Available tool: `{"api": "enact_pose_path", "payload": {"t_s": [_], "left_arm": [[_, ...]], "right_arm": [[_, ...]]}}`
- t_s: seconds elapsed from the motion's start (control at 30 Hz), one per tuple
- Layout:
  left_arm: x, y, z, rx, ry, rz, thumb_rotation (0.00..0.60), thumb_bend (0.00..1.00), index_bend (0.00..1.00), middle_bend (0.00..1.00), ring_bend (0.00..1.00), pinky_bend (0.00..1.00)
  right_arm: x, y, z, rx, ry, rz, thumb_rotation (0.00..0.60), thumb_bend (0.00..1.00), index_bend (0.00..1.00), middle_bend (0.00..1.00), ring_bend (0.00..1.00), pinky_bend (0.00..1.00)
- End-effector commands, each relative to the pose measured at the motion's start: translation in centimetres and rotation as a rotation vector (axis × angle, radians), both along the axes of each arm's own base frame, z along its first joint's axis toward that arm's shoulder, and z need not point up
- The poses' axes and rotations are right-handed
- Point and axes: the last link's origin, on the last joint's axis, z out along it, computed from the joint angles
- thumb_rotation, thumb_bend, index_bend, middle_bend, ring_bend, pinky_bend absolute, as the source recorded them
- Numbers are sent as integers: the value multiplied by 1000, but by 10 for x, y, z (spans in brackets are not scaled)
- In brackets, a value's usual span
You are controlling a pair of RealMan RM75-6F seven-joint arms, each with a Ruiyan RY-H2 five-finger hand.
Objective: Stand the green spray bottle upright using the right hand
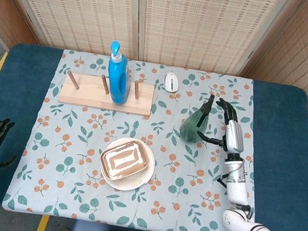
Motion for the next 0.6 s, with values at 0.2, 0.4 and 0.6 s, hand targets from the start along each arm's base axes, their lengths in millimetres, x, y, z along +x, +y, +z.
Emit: {"api": "enact_pose_path", "payload": {"t_s": [0.2, 0.4, 0.6], "left_arm": [[0, 0, 1, 1, 2, 6, 600, 244, 0, 0, 0, 0], [0, 1, -1, 0, 6, 7, 600, 243, 0, 0, 0, 0], [-5, 3, 0, 21, 3, 26, 600, 244, 0, 0, 0, 0]], "right_arm": [[-42, 71, 72, 191, 498, -76, 600, 0, 0, 14, 0, 0], [-76, 101, 116, 79, 918, -231, 600, 97, 0, 0, 0, 0], [-101, 109, 112, 32, 990, -295, 600, 163, 0, 0, 0, 0]]}}
